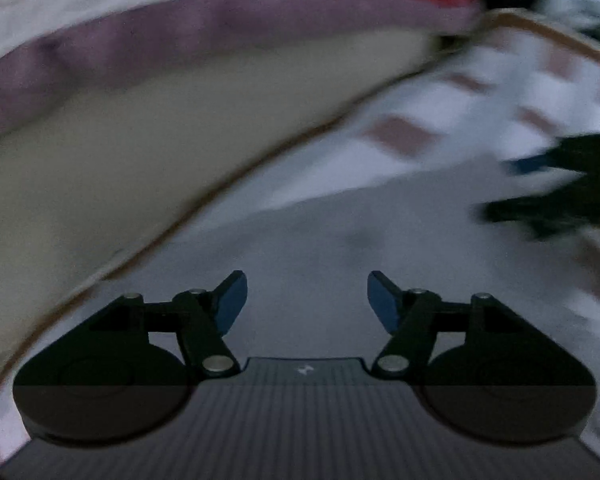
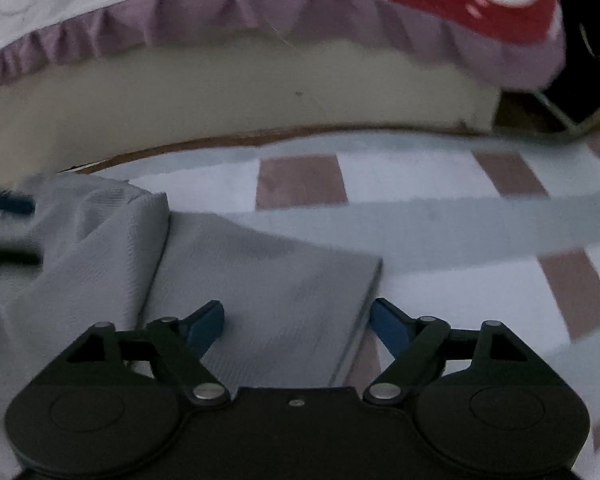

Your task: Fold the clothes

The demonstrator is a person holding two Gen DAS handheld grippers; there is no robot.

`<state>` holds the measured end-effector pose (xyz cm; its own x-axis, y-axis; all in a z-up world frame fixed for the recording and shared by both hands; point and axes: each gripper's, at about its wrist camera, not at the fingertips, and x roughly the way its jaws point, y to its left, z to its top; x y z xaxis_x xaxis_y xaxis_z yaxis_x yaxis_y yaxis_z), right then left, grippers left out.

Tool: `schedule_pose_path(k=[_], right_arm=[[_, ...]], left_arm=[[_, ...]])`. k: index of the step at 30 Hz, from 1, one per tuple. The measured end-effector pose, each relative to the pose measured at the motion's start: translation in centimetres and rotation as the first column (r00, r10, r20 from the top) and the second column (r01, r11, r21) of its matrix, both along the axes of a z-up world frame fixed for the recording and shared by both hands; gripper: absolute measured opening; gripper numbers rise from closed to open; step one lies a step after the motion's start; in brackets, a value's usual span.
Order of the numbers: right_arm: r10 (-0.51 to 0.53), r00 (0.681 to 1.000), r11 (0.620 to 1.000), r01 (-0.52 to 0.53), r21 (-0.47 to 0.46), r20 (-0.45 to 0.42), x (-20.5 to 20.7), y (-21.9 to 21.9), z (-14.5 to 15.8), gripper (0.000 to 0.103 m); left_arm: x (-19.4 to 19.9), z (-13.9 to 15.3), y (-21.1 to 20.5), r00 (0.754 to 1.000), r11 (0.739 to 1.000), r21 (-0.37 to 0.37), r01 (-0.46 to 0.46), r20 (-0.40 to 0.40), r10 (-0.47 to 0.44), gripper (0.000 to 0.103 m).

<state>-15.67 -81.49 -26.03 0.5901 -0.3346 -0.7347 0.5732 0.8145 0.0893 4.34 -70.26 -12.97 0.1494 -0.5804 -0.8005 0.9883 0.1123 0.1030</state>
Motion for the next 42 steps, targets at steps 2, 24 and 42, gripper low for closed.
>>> schedule_pose_path(k=[2, 24, 42], right_arm=[[0.005, 0.999, 1.000, -0.005, -0.003, 0.035, -0.1, -0.6, 0.2, 0.033], [0.122, 0.991, 0.992, -0.120, -0.045, 0.060, 1.2, 0.9, 0.2, 0.026], [0.072, 0.997, 0.966, -0.074, -0.249, -0.016, 1.3, 1.7, 1.9, 0.004]], left_arm=[[3.2, -0.3, 0.6, 0.995, 0.996, 0.002, -0.086, 0.051, 0.086, 0.066], [7.1, -1.6, 2.6, 0.992, 0.995, -0.009, -0.102, 0.077, 0.102, 0.005], [9.0, -0.3, 4.0, 0.968, 0.970, -0.023, -0.242, 0.062, 0.243, 0.007]])
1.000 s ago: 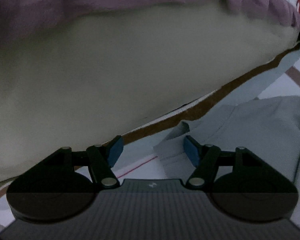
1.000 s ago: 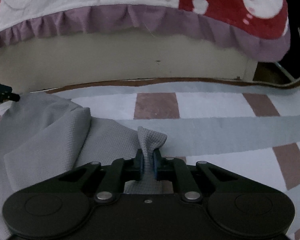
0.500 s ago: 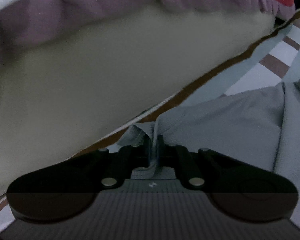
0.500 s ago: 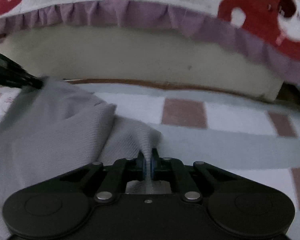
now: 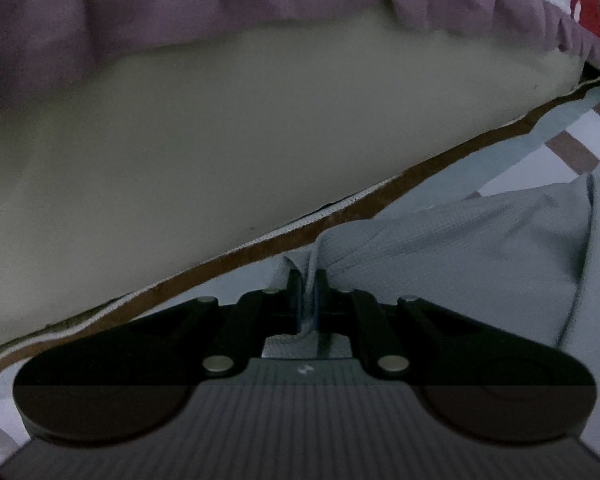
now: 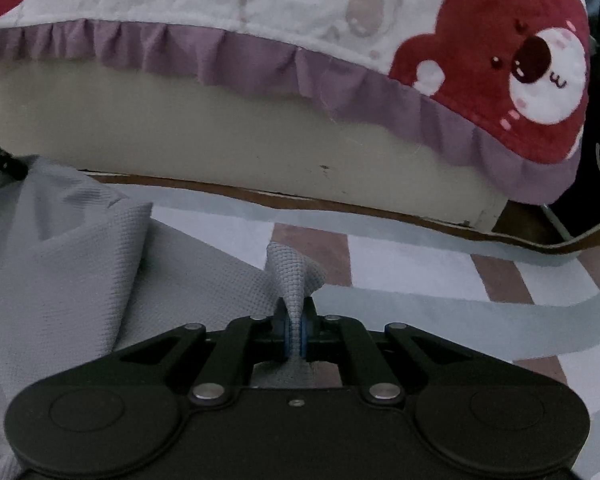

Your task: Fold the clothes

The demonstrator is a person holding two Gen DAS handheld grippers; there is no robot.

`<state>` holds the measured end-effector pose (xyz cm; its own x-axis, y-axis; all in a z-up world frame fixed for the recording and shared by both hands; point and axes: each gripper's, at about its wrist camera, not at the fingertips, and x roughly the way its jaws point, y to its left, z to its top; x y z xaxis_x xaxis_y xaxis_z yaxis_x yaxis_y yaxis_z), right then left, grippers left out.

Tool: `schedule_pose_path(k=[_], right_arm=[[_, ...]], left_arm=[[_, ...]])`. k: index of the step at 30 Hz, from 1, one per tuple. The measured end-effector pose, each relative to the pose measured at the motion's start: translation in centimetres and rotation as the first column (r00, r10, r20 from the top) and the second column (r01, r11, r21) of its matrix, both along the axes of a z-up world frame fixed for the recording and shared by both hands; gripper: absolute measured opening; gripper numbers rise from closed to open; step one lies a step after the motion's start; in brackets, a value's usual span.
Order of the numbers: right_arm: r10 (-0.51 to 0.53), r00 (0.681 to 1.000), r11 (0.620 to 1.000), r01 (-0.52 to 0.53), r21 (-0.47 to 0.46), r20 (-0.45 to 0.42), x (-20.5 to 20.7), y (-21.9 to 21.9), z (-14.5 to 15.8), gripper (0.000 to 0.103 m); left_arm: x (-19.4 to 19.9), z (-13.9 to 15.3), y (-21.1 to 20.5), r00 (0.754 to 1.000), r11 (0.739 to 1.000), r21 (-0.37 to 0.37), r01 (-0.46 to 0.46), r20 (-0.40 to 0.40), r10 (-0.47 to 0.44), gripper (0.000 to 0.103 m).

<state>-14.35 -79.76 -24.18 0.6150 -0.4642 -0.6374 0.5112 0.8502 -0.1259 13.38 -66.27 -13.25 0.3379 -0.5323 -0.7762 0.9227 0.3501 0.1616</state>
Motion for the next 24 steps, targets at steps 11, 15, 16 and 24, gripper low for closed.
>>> schedule_pose_path(k=[11, 15, 16, 24], right_arm=[[-0.038, 0.998, 0.999, 0.037, -0.028, -0.040, 0.6, 0.2, -0.6, 0.004], [-0.045, 0.999, 0.998, 0.044, -0.053, -0.016, 0.4, 0.4, 0.3, 0.004], [-0.052, 0.998, 0.997, 0.051, -0.061, -0.018, 0.3, 0.3, 0.4, 0.004], [-0.121, 0.993, 0.985, 0.122, 0.119, -0.013, -1.0, -2.5, -0.7, 0.009]], left_arm=[[1.0, 0.2, -0.3, 0.999, 0.998, -0.045, -0.047, 0.023, 0.048, 0.005], [1.5, 0.2, -0.3, 0.995, 0.996, -0.049, -0.077, 0.060, 0.080, 0.004], [1.6, 0.2, -0.2, 0.994, 0.996, -0.045, -0.082, 0.065, 0.085, 0.000], [1.8, -0.4, -0.7, 0.998, 0.998, -0.001, -0.064, 0.003, 0.064, 0.002]])
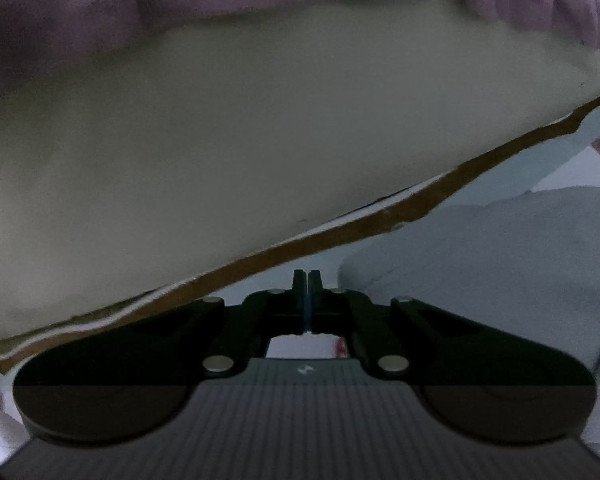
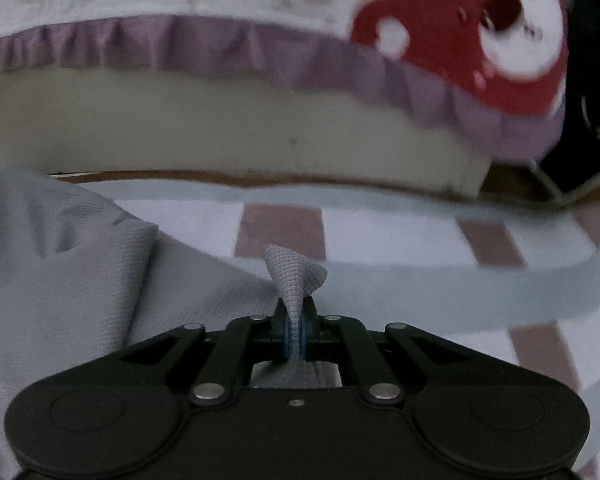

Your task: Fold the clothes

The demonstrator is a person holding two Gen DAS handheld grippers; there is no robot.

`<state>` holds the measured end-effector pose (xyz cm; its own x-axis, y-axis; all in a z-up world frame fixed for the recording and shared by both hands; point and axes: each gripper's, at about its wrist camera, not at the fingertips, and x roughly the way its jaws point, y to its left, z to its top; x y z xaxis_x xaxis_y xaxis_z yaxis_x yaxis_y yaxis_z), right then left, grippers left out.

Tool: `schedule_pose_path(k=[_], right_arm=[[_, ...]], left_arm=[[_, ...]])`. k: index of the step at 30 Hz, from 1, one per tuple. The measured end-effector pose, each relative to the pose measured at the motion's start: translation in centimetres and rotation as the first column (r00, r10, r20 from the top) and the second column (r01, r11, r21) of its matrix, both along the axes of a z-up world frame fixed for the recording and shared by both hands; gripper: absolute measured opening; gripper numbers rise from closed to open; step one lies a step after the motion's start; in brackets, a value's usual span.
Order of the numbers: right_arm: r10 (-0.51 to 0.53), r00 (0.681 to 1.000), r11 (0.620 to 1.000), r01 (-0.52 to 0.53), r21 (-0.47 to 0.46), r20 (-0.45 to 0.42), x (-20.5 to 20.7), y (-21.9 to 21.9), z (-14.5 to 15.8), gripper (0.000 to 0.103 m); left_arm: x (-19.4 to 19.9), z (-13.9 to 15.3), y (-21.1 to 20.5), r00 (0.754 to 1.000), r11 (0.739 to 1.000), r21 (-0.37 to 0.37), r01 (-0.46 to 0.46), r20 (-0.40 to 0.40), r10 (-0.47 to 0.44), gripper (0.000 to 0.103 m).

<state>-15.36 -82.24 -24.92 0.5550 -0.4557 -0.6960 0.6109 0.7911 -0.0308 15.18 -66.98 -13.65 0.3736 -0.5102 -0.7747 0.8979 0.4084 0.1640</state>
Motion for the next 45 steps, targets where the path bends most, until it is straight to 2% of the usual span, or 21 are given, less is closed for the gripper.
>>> schedule_pose_path(k=[2, 4, 6, 8, 9, 12, 16, 19, 21, 22, 23, 28, 30, 31, 33, 35, 36, 38, 40, 42, 45], right_arm=[[-0.099, 0.994, 0.995, 0.097, 0.037, 0.044, -1.3, -1.0, 0.8, 0.030], [-0.243, 0.963, 0.966, 0.230, 0.116, 0.117, -3.7, -1.9, 2.2, 0.035], [-0.351, 0.925, 0.914, 0.307, 0.264, 0.142, -5.9, -2.2, 2.8, 0.039], [-0.433, 0.889, 0.842, 0.341, 0.418, 0.146, -7.9, -2.2, 3.1, 0.056], [-0.438, 0.890, 0.816, 0.335, 0.471, 0.127, -8.4, -1.8, 2.7, 0.059], [-0.437, 0.899, 0.742, 0.345, 0.574, 0.025, -9.0, -0.7, 1.2, 0.060], [-0.452, 0.892, 0.656, 0.325, 0.682, 0.010, -10.1, 1.0, 0.2, 0.061], [-0.444, 0.895, 0.620, 0.277, 0.734, 0.036, -10.3, 1.8, -0.6, 0.062], [-0.428, 0.901, 0.635, 0.244, 0.733, 0.070, -9.9, 2.0, -0.9, 0.062], [-0.400, 0.913, 0.643, 0.221, 0.733, 0.076, -9.5, 2.0, -1.2, 0.044], [-0.372, 0.925, 0.651, 0.198, 0.733, 0.081, -9.2, 2.1, -1.5, 0.019], [-0.366, 0.917, 0.712, 0.168, 0.682, 0.157, -9.4, 2.3, 0.0, 0.017], [-0.331, 0.920, 0.724, 0.104, 0.682, 0.211, -9.2, 2.3, 1.2, 0.016], [-0.296, 0.926, 0.750, 0.073, 0.658, 0.234, -8.8, 2.8, 2.0, 0.016], [-0.180, 0.954, 0.844, 0.025, 0.536, 0.238, -7.2, 4.1, 3.7, 0.016], [0.005, 0.976, 0.922, -0.088, 0.376, 0.216, -5.0, 6.4, 4.5, 0.016], [0.110, 0.975, 0.943, -0.164, 0.291, 0.193, -3.8, 7.7, 4.8, 0.016], [0.308, 0.944, 0.939, -0.322, 0.123, 0.119, -1.4, 10.4, 5.2, 0.016], [0.475, 0.880, 0.880, -0.475, -0.011, 0.016, 0.8, 13.0, 5.4, 0.016], [0.572, 0.818, 0.820, -0.572, 0.008, -0.057, 1.7, 14.6, 4.3, 0.016], [0.642, 0.760, 0.766, -0.640, 0.052, -0.102, 1.4, 15.4, 2.9, 0.017]], left_arm=[[-0.8, 0.8, 0.2, 1.000, 0.999, -0.046, 0.028, -0.008, -0.028, 0.004], [-2.5, 1.7, 0.1, 0.996, 0.993, -0.079, 0.091, -0.001, -0.091, 0.005], [-4.4, 2.5, -0.1, 0.986, 0.980, -0.110, 0.165, -0.018, -0.168, 0.006], [-6.7, 3.3, -0.2, 0.962, 0.957, -0.152, 0.246, -0.084, -0.260, 0.010], [-8.1, 3.5, -0.4, 0.948, 0.946, -0.164, 0.279, -0.109, -0.299, 0.015], [-12.4, 3.6, -1.0, 0.904, 0.912, -0.170, 0.372, -0.158, -0.398, 0.018], [-17.9, 3.1, -1.3, 0.847, 0.860, -0.120, 0.495, -0.155, -0.509, 0.025], [-20.1, 2.5, -1.1, 0.838, 0.853, -0.064, 0.518, -0.162, -0.521, 0.025], [-20.6, 1.5, -1.4, 0.844, 0.860, -0.031, 0.510, -0.178, -0.507, 0.025], [-20.6, 0.6, -1.8, 0.846, 0.863, -0.020, 0.504, -0.191, -0.499, 0.025], [-20.4, -0.1, -2.0, 0.845, 0.866, -0.013, 0.501, -0.207, -0.492, 0.025], [-19.3, -1.4, -1.3, 0.839, 0.866, 0.000, 0.501, -0.248, -0.485, 0.034], [-19.2, -1.6, -1.3, 0.838, 0.864, 0.003, 0.503, -0.247, -0.487, 0.042], [-19.1, -1.7, -1.4, 0.838, 0.864, 0.005, 0.503, -0.247, -0.486, 0.043], [-18.7, -1.7, -1.5, 0.838, 0.872, -0.005, 0.490, -0.271, -0.473, 0.043], [-18.1, -1.7, -1.7, 0.836, 0.882, -0.017, 0.470, -0.312, -0.451, 0.046], [-17.7, -1.6, -1.9, 0.834, 0.890, -0.023, 0.455, -0.339, -0.435, 0.046], [-16.6, -1.5, -2.2, 0.826, 0.911, -0.040, 0.411, -0.406, -0.391, 0.046], [-15.2, -1.2, -2.5, 0.824, 0.934, -0.055, 0.352, -0.456, -0.337, 0.046], [-13.7, -0.8, -2.6, 0.833, 0.952, -0.072, 0.298, -0.467, -0.296, 0.046], [-12.0, -0.4, -2.2, 0.839, 0.961, -0.107, 0.255, -0.469, -0.275, 0.046]])
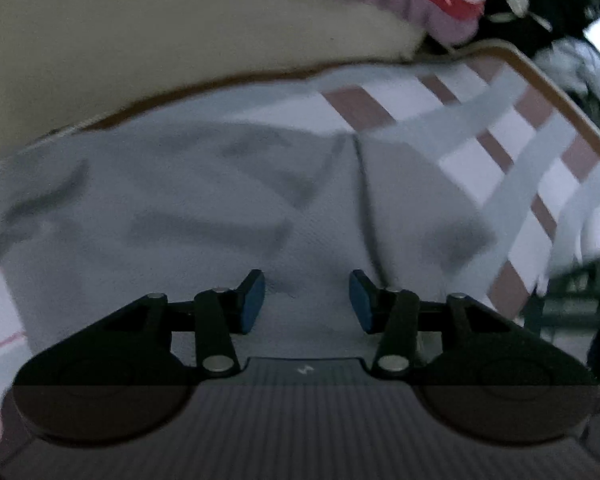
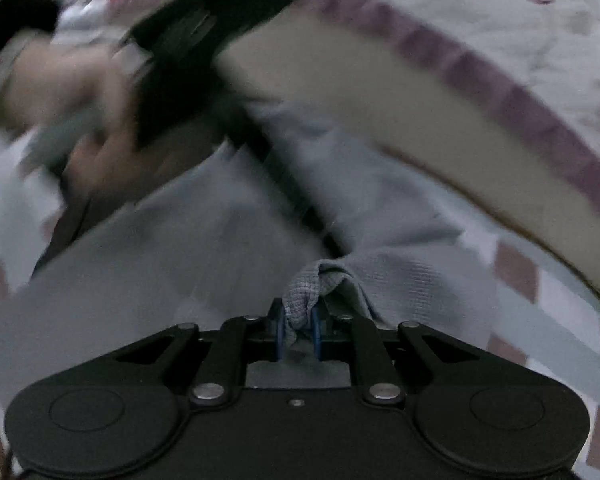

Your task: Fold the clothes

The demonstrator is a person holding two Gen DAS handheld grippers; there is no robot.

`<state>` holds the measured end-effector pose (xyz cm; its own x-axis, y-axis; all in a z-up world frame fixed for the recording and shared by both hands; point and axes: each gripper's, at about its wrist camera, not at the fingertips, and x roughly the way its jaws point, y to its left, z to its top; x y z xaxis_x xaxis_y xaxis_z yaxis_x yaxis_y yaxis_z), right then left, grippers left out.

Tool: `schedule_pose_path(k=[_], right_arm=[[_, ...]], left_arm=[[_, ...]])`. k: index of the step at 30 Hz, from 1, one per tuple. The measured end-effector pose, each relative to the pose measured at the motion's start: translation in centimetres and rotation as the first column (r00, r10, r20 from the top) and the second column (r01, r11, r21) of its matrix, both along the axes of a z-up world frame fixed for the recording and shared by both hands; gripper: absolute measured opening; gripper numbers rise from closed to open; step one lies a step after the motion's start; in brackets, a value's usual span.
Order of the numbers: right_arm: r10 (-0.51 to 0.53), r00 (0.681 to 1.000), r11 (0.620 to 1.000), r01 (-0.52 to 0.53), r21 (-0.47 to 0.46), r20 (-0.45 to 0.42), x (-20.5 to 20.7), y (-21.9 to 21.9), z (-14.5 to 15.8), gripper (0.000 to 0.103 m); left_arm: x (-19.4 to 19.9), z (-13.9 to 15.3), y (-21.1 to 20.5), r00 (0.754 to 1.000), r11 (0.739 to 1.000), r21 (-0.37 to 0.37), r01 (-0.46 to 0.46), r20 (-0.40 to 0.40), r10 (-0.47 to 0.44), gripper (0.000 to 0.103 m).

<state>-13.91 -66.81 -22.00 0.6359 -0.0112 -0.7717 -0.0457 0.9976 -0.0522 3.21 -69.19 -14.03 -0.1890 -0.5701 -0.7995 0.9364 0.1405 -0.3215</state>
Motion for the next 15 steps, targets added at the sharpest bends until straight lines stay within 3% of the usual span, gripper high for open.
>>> schedule_pose_path(k=[3, 6, 9, 10, 12, 15], right_arm=[[0.014, 0.999, 0.999, -0.013, 0.036, -0.044, -0.2, -0.7, -1.0, 0.017], [0.025, 0.998, 0.999, -0.022, 0.044, -0.065, -1.2, -1.3, -1.3, 0.019], [0.043, 0.997, 0.996, -0.037, 0.080, -0.070, -0.8, -1.8, -1.3, 0.036], [0.025, 0.998, 0.991, -0.017, 0.133, -0.062, -0.8, -2.3, -1.0, 0.040], [-0.038, 0.999, 0.958, 0.042, 0.283, -0.022, -1.3, -3.8, -0.1, 0.041], [-0.192, 0.978, 0.832, 0.116, 0.542, 0.086, -3.2, -7.5, 1.6, 0.041]], left_arm=[[0.8, 0.7, 0.1, 1.000, 0.999, -0.033, -0.013, -0.023, 0.012, 0.046], [-0.2, 1.6, -0.2, 0.999, 0.997, -0.074, 0.036, -0.029, -0.038, 0.046], [-2.2, 1.6, -0.6, 0.993, 0.990, -0.080, 0.115, 0.000, -0.115, 0.053], [-2.9, 1.3, -0.8, 0.991, 0.989, -0.063, 0.133, 0.026, -0.131, 0.053], [-4.0, 0.4, -1.1, 0.986, 0.989, -0.017, 0.149, 0.076, -0.147, 0.053], [-4.2, -0.9, -1.1, 0.984, 0.990, 0.031, 0.138, 0.109, -0.141, 0.053]])
